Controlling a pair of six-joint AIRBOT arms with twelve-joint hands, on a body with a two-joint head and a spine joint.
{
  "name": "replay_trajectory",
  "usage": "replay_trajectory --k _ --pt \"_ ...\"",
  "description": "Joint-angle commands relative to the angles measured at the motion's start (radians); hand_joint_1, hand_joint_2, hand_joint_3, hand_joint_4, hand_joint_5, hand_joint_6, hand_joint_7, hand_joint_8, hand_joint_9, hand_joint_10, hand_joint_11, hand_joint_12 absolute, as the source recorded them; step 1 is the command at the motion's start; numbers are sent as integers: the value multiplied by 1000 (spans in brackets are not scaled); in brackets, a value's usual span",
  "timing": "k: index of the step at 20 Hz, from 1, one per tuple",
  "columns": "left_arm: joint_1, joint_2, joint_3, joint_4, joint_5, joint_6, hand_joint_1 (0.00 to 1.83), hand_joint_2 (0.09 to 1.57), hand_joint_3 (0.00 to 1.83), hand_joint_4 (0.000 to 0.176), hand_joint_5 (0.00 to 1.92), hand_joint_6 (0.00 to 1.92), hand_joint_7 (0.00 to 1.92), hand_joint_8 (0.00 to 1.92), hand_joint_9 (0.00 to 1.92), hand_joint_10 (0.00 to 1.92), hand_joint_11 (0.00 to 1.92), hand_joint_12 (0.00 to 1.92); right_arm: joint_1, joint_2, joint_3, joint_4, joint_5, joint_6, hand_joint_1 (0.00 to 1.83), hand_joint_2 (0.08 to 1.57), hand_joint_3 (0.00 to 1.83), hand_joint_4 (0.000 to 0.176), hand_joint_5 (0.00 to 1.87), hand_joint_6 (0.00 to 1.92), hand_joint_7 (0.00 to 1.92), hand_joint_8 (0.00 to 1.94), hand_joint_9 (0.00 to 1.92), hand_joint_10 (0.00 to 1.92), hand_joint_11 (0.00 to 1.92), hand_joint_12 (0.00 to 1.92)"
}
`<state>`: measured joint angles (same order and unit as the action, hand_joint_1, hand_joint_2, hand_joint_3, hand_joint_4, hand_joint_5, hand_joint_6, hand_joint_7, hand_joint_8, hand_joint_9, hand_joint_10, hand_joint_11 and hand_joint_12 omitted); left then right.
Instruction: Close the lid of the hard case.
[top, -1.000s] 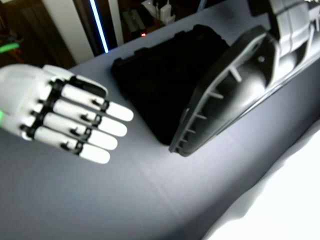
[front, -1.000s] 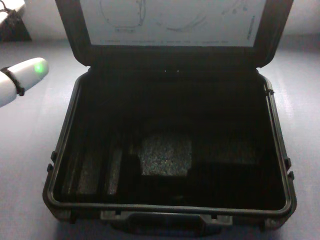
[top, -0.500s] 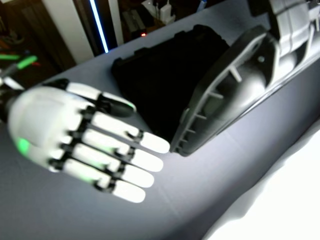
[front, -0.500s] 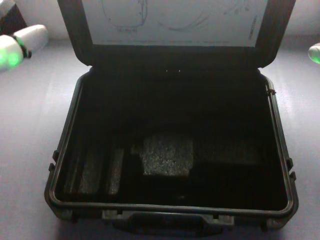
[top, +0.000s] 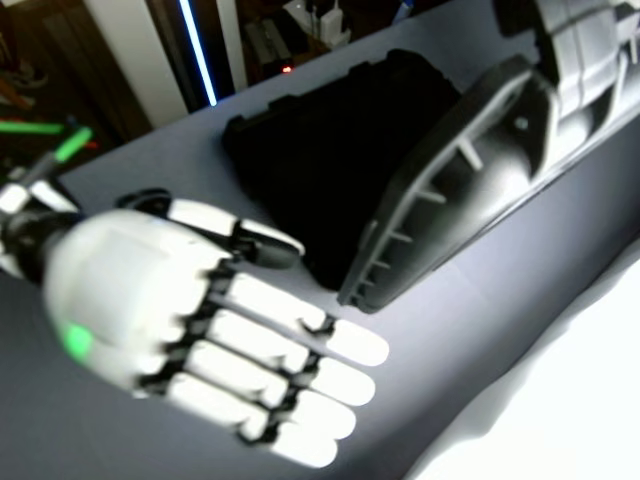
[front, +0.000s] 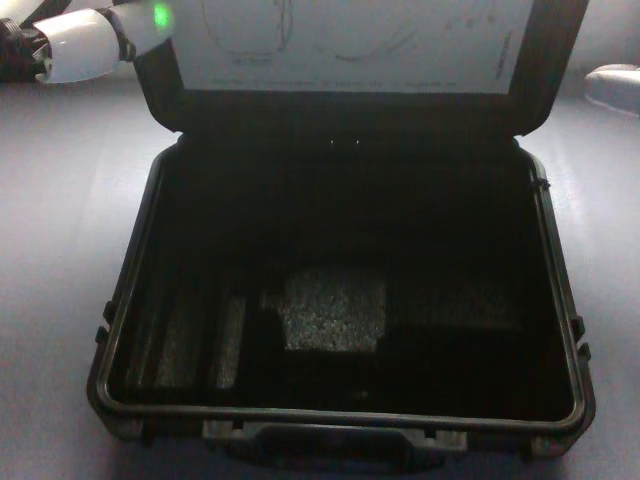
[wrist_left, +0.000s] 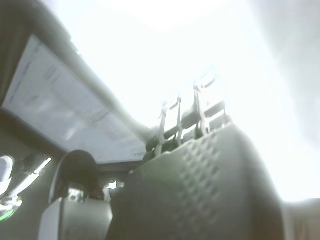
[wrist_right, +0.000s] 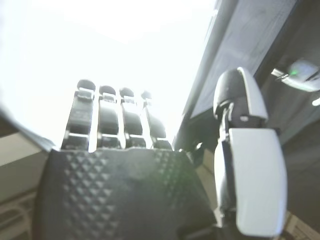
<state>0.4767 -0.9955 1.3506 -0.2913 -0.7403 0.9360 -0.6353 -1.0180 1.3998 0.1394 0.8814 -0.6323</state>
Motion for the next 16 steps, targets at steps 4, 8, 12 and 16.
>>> replay_trajectory --k 4,8,12,16 --pt "-30 2 16 11 -74 7 0 1241 13 0 49 3 27 0 0 0 1 0 63 -5 19 -20 77 1 550 1120 1 0 106 1 83 4 95 8 0 496" --pt "-36 -2 18 26 -68 11 0 1245 9 0 55 5 14 0 0 0 0 0 110 -8 21 -63 68 1 466 1097 0 0 122 2 108 3 130 8 0 563" --pt "-33 -1 10 45 -74 11 0 1229 0 0 73 10 30 6 0 0 0 0 156 -10 14 -129 58 1 474 1143 5 0 125 2 140 2 109 5 0 362" --pt "-8 26 -24 65 -103 11 0 1180 0 5 89 11 43 8 0 0 0 0 163 -8 -9 -187 58 1 482 1164 2 0 106 0 111 0 82 1 0 272"
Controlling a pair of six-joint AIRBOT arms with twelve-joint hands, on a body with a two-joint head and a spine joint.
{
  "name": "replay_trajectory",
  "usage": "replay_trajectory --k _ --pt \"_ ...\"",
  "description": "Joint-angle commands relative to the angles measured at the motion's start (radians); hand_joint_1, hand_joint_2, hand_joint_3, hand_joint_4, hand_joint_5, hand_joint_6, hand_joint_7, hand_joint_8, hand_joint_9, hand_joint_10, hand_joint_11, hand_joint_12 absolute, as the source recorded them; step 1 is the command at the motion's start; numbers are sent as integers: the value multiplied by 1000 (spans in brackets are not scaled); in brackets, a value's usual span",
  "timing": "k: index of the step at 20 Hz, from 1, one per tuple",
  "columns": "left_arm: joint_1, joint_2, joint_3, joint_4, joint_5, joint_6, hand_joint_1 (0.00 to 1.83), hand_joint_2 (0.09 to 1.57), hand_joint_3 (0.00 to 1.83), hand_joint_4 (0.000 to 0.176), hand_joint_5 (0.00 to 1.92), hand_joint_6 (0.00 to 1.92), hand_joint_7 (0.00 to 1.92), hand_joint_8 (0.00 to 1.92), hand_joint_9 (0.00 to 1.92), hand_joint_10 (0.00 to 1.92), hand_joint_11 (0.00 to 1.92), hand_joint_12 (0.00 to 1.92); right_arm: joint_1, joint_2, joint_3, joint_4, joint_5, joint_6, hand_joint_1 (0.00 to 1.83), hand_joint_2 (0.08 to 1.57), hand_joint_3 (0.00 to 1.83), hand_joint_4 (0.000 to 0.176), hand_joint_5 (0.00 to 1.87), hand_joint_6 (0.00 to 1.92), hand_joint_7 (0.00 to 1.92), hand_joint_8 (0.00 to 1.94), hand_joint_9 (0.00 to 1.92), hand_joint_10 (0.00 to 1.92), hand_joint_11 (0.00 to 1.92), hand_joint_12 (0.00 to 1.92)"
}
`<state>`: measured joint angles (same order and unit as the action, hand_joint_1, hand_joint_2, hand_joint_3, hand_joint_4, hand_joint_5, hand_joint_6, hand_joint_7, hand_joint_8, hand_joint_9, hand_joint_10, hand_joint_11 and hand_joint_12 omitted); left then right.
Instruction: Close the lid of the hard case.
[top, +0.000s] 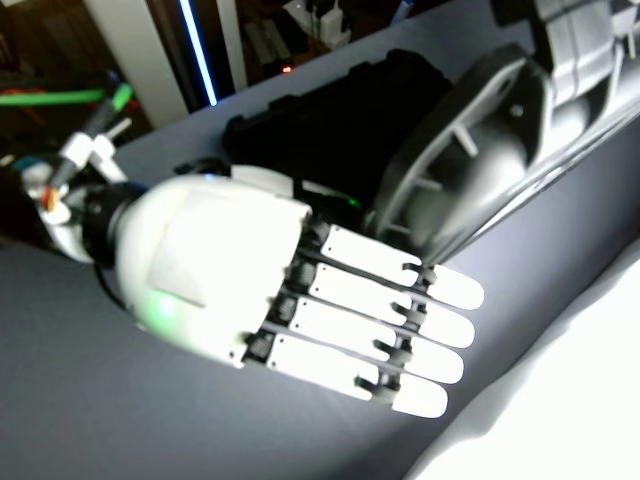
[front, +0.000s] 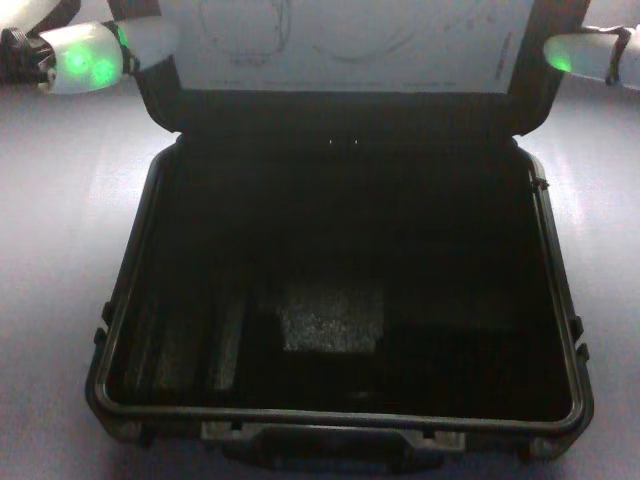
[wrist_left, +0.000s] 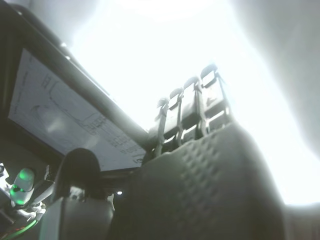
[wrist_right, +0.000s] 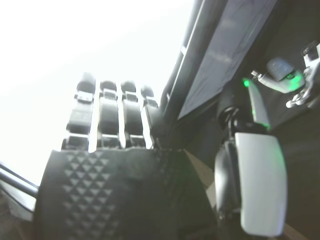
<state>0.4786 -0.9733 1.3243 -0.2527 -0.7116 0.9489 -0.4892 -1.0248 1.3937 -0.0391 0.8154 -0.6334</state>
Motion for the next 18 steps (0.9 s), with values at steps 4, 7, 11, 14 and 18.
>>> replay_trajectory --k 4,7,11,14,18 --pt "58 80 -86 48 -224 -2 0 1172 0 0 54 0 44 5 8 3 11 5 18 26 -52 -43 167 4 468 1150 0 0 125 1 113 1 120 2 0 483" --pt "109 126 -140 60 -280 -5 0 1166 0 44 45 4 56 8 24 8 43 21 7 47 -91 -54 222 25 415 1124 0 0 162 5 133 4 135 5 0 518" --pt "161 164 -185 67 -325 -12 0 1263 25 4 6 0 15 0 0 0 15 11 -47 73 -122 -57 280 58 453 1105 0 0 197 2 180 2 129 3 0 399" --pt "196 183 -214 69 -366 -24 0 1252 14 11 8 2 15 1 0 0 0 5 -111 92 -159 -56 345 77 480 1113 0 0 165 1 142 0 94 0 0 262" --pt "251 215 -254 88 -384 -39 0 1260 9 0 12 4 30 6 23 6 41 28 -184 117 -197 -58 395 95 451 1159 4 0 152 1 132 2 77 3 0 290"
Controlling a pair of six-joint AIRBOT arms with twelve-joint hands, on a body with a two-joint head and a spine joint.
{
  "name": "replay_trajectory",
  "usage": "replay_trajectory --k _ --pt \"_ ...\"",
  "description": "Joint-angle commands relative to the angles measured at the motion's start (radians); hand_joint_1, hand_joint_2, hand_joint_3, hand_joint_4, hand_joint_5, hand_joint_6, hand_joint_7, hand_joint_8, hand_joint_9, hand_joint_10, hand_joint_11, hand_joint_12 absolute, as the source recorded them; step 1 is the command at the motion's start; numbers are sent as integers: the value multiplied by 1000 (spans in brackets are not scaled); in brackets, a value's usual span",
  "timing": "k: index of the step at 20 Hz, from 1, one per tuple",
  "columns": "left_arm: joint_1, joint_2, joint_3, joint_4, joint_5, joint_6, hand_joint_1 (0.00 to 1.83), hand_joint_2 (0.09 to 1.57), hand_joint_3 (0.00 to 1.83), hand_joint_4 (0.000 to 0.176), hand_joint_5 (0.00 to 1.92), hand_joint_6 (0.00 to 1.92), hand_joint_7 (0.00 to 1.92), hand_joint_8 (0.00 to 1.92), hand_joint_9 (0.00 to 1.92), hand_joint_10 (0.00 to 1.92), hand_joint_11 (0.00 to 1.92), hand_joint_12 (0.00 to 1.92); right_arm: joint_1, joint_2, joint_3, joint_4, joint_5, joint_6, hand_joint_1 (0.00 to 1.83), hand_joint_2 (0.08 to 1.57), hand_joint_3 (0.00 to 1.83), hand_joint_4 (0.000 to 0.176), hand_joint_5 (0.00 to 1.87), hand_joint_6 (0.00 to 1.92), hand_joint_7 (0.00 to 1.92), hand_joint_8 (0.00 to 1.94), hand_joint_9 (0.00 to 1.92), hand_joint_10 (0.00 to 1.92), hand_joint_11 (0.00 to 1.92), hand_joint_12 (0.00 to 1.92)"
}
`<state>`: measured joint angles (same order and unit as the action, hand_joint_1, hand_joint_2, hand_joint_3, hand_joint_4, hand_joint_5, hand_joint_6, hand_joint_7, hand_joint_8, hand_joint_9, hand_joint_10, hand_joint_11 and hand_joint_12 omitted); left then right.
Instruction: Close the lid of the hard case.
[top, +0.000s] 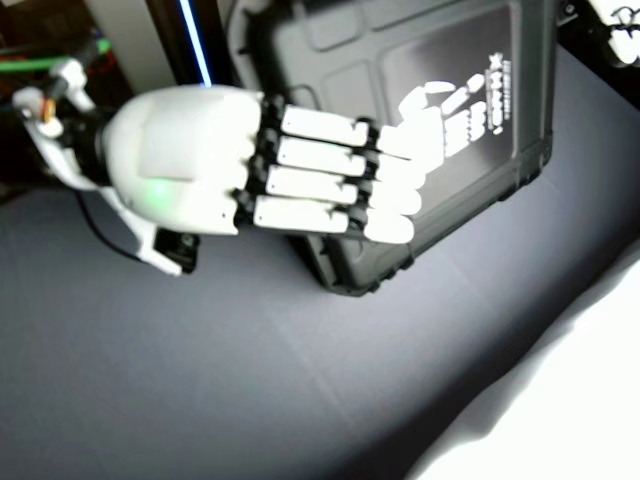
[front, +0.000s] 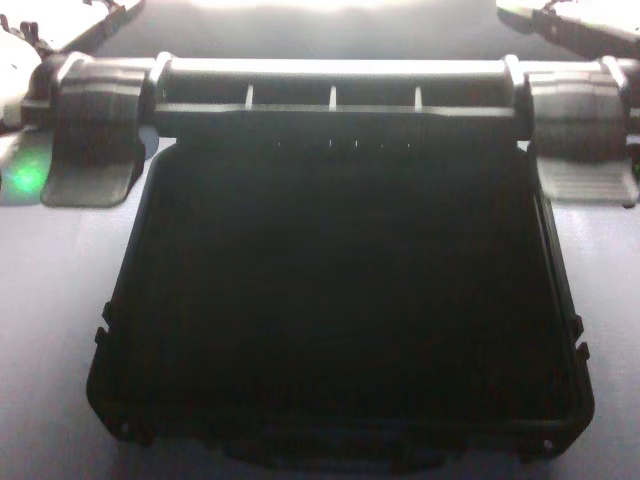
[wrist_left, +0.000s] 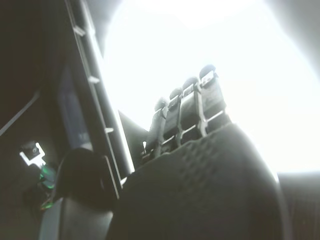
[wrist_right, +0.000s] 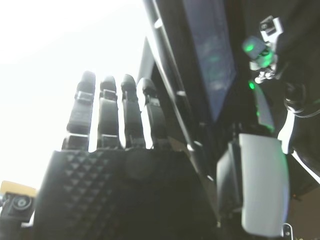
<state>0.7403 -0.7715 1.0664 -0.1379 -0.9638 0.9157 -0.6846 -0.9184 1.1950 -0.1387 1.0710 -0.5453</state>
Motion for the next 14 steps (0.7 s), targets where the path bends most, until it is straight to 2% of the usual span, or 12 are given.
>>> replay_trajectory --k 1,3,5,10,14 --pt "-2 13 2 -30 -133 -6 0 1260 9 0 12 4 30 6 23 6 41 28 6 13 -3 40 140 7 451 1159 4 0 152 1 132 2 77 3 0 290" --pt "31 14 -2 -35 -135 -23 0 1243 0 0 15 4 41 8 37 10 41 29 -18 21 -15 31 140 16 454 1152 0 0 157 2 139 2 83 3 0 344" --pt "70 37 -20 -27 -135 -40 0 1190 0 0 6 0 32 3 58 15 80 51 -48 29 -23 25 140 29 498 1152 0 0 153 0 139 1 63 2 0 258" --pt "124 101 -70 14 -111 -40 0 1237 3 0 2 0 42 1 53 3 55 61 -104 57 -44 11 139 45 577 1140 0 0 167 5 141 3 65 5 0 159" --pt "135 111 -87 46 -97 -46 6 1204 0 0 13 1 32 0 13 0 4 55 -155 79 -59 0 139 70 458 1183 1 0 150 0 161 0 93 2 0 197"
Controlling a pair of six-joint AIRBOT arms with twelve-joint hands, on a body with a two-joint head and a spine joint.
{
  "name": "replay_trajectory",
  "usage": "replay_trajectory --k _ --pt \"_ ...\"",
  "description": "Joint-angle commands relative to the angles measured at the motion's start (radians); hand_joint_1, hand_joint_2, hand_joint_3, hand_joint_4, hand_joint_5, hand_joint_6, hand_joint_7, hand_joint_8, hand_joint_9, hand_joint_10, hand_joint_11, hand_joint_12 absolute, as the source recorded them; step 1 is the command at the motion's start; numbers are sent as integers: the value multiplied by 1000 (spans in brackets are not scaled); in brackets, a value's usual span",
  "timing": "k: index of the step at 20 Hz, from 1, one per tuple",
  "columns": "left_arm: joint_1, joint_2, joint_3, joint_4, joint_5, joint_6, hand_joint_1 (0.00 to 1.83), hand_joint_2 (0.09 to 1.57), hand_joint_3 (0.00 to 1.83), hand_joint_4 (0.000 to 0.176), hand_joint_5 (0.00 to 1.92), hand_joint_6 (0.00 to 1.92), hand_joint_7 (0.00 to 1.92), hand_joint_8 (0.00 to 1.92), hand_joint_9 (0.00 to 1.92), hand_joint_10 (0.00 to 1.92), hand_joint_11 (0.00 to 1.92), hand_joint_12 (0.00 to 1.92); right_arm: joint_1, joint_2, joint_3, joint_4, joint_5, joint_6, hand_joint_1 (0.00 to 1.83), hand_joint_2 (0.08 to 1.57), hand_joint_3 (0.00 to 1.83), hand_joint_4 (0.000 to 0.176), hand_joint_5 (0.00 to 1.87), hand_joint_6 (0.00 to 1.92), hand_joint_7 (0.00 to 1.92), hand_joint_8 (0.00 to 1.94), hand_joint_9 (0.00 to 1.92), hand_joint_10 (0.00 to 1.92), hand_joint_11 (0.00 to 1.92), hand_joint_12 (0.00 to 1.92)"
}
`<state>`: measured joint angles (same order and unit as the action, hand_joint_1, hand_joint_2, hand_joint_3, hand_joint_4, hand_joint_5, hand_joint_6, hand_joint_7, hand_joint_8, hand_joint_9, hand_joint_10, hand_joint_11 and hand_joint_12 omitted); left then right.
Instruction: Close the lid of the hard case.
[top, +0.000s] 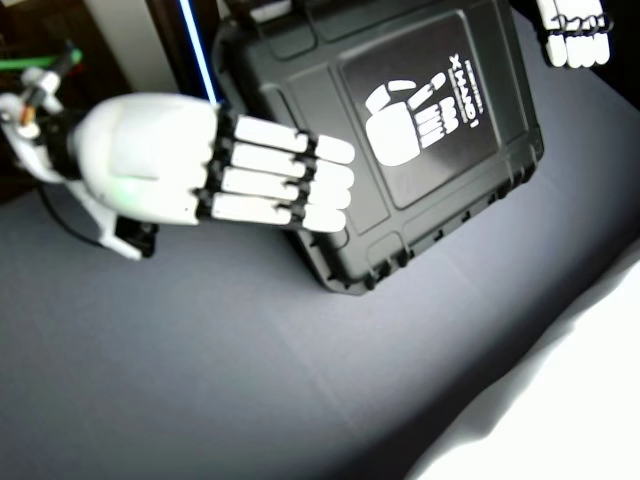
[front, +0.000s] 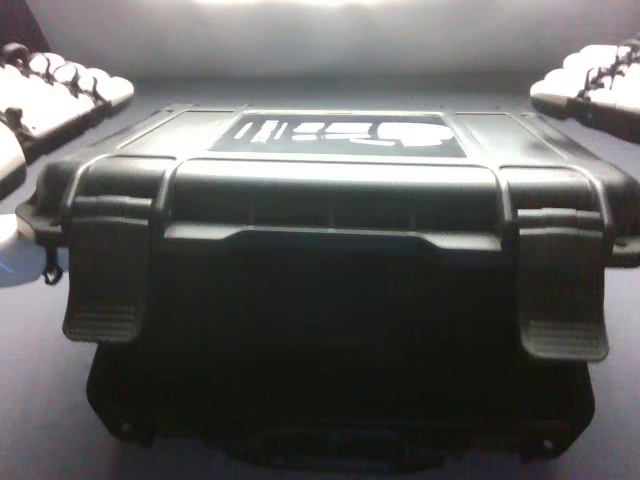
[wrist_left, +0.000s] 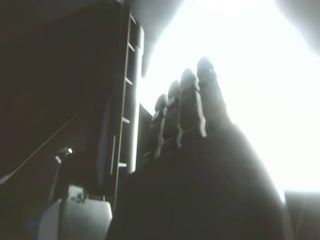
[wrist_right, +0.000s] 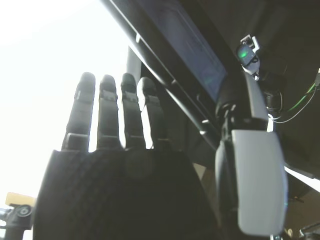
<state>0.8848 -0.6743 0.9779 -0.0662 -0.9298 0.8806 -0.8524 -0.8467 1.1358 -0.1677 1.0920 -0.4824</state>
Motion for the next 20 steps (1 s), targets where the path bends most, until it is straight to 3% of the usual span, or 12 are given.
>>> replay_trajectory --k 1,3,4,7,9,10,16,19,20 --pt "-5 20 -5 -16 -126 -13 22 1214 0 0 3 0 25 0 10 0 0 71 1 13 -5 23 118 14 474 1185 1 0 127 0 127 2 64 1 0 133" --pt "16 47 -27 -8 -129 -14 71 1228 0 0 19 0 51 1 75 4 0 457 -20 29 -14 12 117 23 497 1194 2 21 114 2 106 1 40 1 0 61" --pt "28 59 -38 -7 -138 -14 96 1236 2 0 32 4 65 4 91 7 0 499 -29 36 -20 10 117 24 538 1200 3 0 124 5 114 4 41 2 0 48" --pt "86 97 -73 -13 -163 -14 104 1245 3 0 19 4 52 3 70 4 0 396 -53 44 -31 7 117 27 472 1207 2 0 106 1 96 0 38 1 8 55" --pt "146 120 -94 -46 -192 -14 52 1243 1 0 0 0 55 2 51 1 0 54 -71 44 -35 7 118 33 473 1195 0 0 105 0 97 1 36 0 0 43" --pt "172 125 -98 -62 -212 -14 56 1258 7 0 0 0 56 2 59 5 20 37 -77 44 -35 7 118 35 472 1193 0 7 93 0 95 0 35 0 1 42" --pt "320 178 -127 -146 -303 -15 40 1309 17 0 0 0 3 1 4 1 0 0 -90 52 -36 -9 111 39 492 1234 7 0 78 2 96 3 43 5 15 10" --pt "359 161 -123 -187 -379 -15 10 1313 11 0 3 0 63 16 57 19 31 15 -90 56 -31 6 109 39 437 1244 6 0 83 2 111 5 63 8 31 19" --pt "359 146 -117 -193 -396 -15 8 1306 7 0 0 0 40 4 59 17 56 28 -90 56 -26 13 109 39 442 1226 0 56 74 0 84 0 28 1 5 3"
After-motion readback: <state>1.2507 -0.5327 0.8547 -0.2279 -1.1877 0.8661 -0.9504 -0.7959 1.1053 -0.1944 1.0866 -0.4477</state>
